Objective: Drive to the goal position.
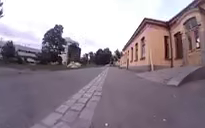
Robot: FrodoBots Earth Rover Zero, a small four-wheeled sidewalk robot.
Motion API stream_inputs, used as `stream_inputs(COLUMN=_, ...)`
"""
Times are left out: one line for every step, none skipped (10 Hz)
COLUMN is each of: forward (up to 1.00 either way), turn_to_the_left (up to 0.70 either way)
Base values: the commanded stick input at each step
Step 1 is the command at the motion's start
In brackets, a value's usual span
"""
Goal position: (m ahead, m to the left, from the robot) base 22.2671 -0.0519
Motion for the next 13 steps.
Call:
stream_inputs(forward=0.45, turn_to_the_left=0.00)
stream_inputs(forward=0.45, turn_to_the_left=0.00)
stream_inputs(forward=0.45, turn_to_the_left=0.00)
stream_inputs(forward=0.45, turn_to_the_left=0.00)
stream_inputs(forward=0.45, turn_to_the_left=0.00)
stream_inputs(forward=0.45, turn_to_the_left=0.00)
stream_inputs(forward=0.45, turn_to_the_left=0.00)
stream_inputs(forward=0.45, turn_to_the_left=0.00)
stream_inputs(forward=0.45, turn_to_the_left=0.00)
stream_inputs(forward=0.45, turn_to_the_left=0.00)
stream_inputs(forward=0.45, turn_to_the_left=0.00)
stream_inputs(forward=0.45, turn_to_the_left=0.00)
stream_inputs(forward=0.45, turn_to_the_left=0.00)
